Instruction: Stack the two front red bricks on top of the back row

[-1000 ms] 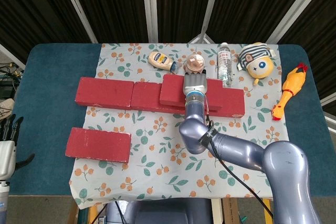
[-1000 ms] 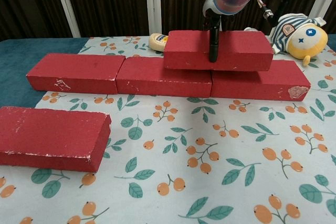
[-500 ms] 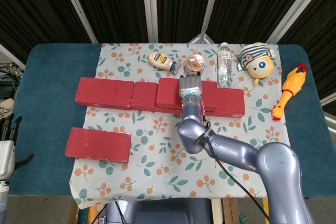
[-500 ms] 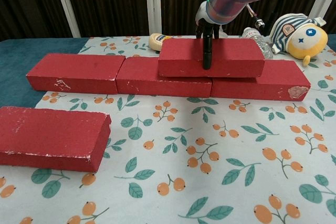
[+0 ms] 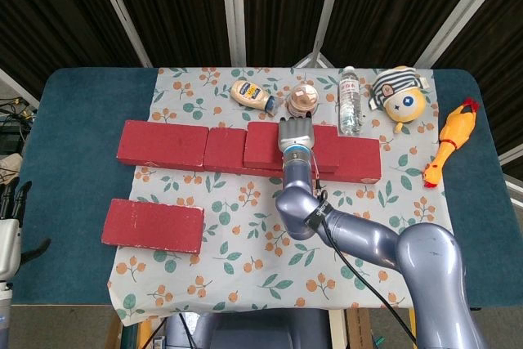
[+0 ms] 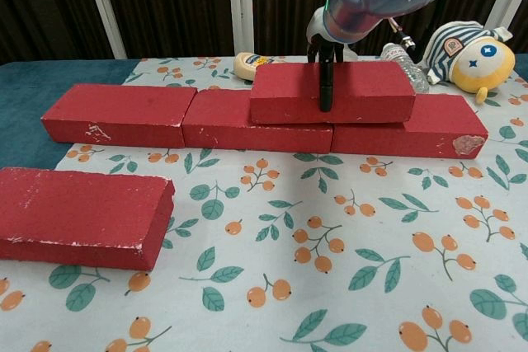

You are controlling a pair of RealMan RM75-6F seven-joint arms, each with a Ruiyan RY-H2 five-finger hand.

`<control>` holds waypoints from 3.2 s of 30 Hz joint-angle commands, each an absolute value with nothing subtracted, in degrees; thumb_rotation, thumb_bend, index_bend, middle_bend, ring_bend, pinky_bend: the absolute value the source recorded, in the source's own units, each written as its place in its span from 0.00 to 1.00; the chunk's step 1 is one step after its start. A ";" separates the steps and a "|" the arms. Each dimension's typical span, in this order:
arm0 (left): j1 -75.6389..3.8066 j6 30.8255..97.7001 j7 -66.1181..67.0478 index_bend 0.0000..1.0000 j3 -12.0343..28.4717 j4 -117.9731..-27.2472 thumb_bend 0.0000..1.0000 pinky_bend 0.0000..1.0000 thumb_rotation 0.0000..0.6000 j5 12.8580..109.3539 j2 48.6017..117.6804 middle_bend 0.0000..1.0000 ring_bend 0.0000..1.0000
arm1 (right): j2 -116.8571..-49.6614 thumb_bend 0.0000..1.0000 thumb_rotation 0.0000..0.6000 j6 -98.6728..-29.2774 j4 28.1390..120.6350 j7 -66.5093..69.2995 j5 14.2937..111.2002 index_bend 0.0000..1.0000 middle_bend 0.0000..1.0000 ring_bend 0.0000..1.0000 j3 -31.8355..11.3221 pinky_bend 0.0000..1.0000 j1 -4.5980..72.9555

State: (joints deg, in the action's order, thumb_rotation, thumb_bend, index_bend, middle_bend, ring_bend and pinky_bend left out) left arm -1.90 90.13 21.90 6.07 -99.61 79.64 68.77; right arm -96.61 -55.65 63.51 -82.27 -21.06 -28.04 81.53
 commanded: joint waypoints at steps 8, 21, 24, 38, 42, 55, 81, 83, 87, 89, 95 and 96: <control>-2.03 90.15 22.20 0.02 5.95 -99.61 0.00 0.13 1.00 79.60 68.90 0.00 0.00 | -97.29 0.11 1.00 -55.39 62.92 -82.88 -20.86 0.22 0.28 0.19 -28.39 0.00 81.13; -2.09 90.33 22.26 0.02 5.91 -99.55 0.00 0.13 1.00 79.45 68.97 0.00 0.00 | -97.13 0.11 1.00 -54.85 63.19 -83.31 -21.59 0.17 0.23 0.10 -29.93 0.00 80.39; -2.07 90.47 22.19 0.02 5.91 -99.57 0.00 0.13 1.00 79.51 68.93 0.00 0.00 | -96.91 0.11 1.00 -55.09 63.57 -83.57 -21.85 0.15 0.21 0.09 -30.13 0.00 80.31; -1.88 91.09 22.03 0.02 5.85 -99.62 0.00 0.13 1.00 79.62 68.83 0.00 0.00 | -96.73 0.11 1.00 -55.37 64.41 -83.29 -20.93 0.12 0.18 0.06 -30.73 0.00 80.03; -1.81 91.25 22.01 0.02 5.81 -99.66 0.00 0.13 1.00 79.67 68.81 0.00 0.00 | -96.87 0.11 1.00 -54.98 64.31 -82.83 -20.13 0.12 0.18 0.06 -30.60 0.00 79.84; -1.82 91.36 22.31 0.02 5.86 -99.67 0.00 0.13 1.00 79.43 68.88 0.00 0.00 | -97.62 0.11 1.00 -53.73 62.75 -82.27 -19.01 0.12 0.18 0.06 -30.15 0.00 79.71; -1.89 91.46 22.48 0.02 5.83 -99.57 0.00 0.13 1.00 79.32 68.98 0.00 0.00 | -97.60 0.11 1.00 -54.22 62.81 -82.75 -20.20 0.01 0.10 0.01 -30.40 0.00 79.63; -1.90 91.44 22.43 0.02 5.79 -99.56 0.00 0.13 1.00 79.36 68.98 0.00 0.00 | -97.52 0.11 1.00 -54.45 63.02 -82.87 -20.39 0.01 0.10 0.01 -30.49 0.00 79.66; -1.94 91.35 22.38 0.02 5.76 -99.55 0.00 0.13 1.00 79.38 68.95 0.00 0.00 | -97.36 0.11 1.00 -55.06 63.57 -82.85 -20.44 0.01 0.09 0.01 -30.77 0.00 79.79; -1.92 91.40 22.34 0.02 5.74 -99.57 0.00 0.13 1.00 79.44 68.93 0.00 0.00 | -97.27 0.11 1.00 -55.39 63.87 -82.77 -20.37 0.01 0.09 0.00 -30.90 0.00 79.85; -1.83 91.50 22.13 0.02 5.73 -99.60 0.00 0.13 1.00 79.41 68.81 0.00 0.00 | -96.74 0.11 1.00 -56.13 64.86 -82.29 -19.96 0.01 0.07 0.00 -31.34 0.00 79.78; -1.84 91.49 22.07 0.02 5.74 -99.61 0.00 0.13 1.00 79.40 68.79 0.00 0.00 | -96.41 0.11 1.00 -56.40 65.29 -82.15 -19.78 0.01 0.06 0.00 -31.48 0.00 79.74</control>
